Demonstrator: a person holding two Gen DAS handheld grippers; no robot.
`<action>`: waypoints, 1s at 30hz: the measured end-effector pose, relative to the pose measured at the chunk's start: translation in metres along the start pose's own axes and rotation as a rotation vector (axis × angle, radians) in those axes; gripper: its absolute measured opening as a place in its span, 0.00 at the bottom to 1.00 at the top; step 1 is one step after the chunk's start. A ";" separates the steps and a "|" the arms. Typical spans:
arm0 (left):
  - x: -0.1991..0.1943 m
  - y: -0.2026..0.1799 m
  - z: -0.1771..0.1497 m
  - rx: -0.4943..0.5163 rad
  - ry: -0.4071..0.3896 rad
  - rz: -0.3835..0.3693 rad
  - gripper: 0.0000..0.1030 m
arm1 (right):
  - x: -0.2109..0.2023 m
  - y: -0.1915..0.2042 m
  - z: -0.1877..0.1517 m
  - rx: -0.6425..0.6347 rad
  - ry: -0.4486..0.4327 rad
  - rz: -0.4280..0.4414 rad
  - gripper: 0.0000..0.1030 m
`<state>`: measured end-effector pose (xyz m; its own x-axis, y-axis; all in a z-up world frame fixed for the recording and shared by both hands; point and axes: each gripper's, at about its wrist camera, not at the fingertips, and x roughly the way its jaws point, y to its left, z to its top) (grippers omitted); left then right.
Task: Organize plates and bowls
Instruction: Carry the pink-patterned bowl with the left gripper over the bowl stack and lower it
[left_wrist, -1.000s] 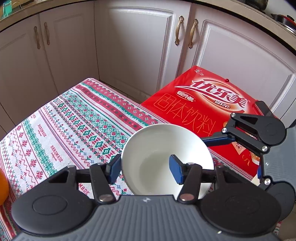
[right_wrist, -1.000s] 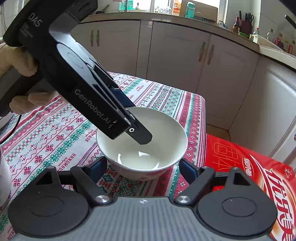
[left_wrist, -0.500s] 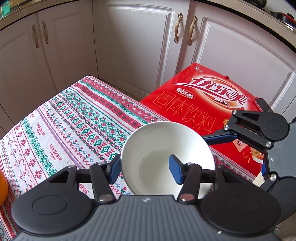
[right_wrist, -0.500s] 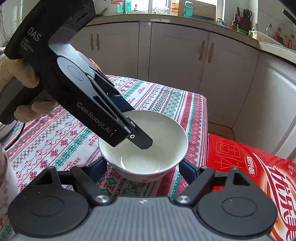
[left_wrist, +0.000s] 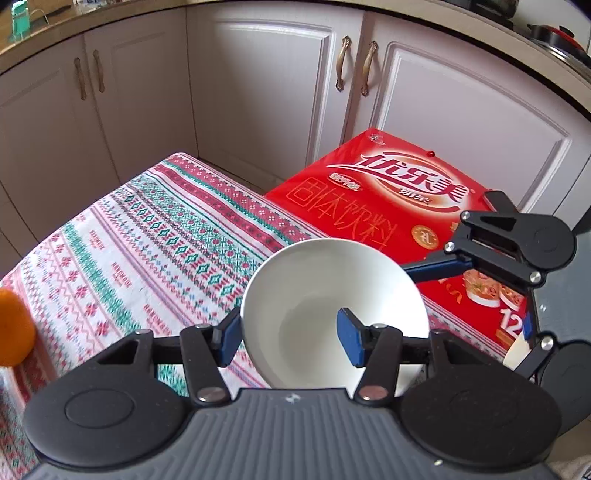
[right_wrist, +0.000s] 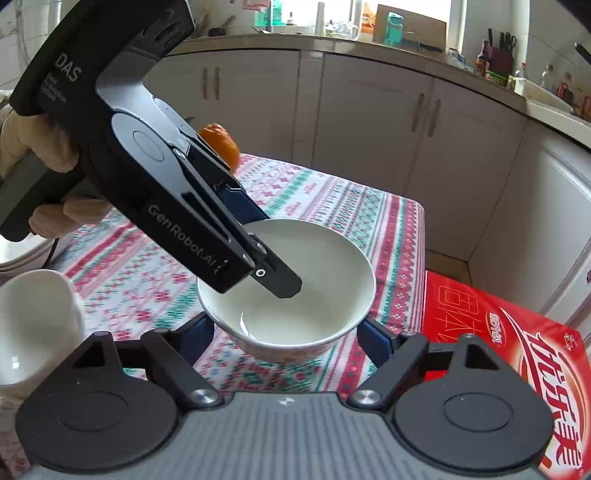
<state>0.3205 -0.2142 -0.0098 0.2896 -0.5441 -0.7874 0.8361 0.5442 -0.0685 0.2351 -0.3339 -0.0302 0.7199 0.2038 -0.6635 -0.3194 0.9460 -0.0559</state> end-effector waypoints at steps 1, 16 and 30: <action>-0.006 -0.002 -0.002 -0.003 -0.006 0.006 0.52 | -0.004 0.003 0.001 -0.002 -0.002 0.005 0.85; -0.086 -0.037 -0.044 -0.046 -0.065 0.100 0.52 | -0.061 0.056 0.003 -0.055 -0.050 0.087 0.85; -0.135 -0.046 -0.092 -0.111 -0.093 0.175 0.52 | -0.086 0.107 0.002 -0.137 -0.073 0.155 0.85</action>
<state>0.2004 -0.1070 0.0429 0.4717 -0.4887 -0.7339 0.7143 0.6999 -0.0070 0.1404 -0.2493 0.0226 0.6967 0.3664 -0.6167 -0.5070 0.8597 -0.0619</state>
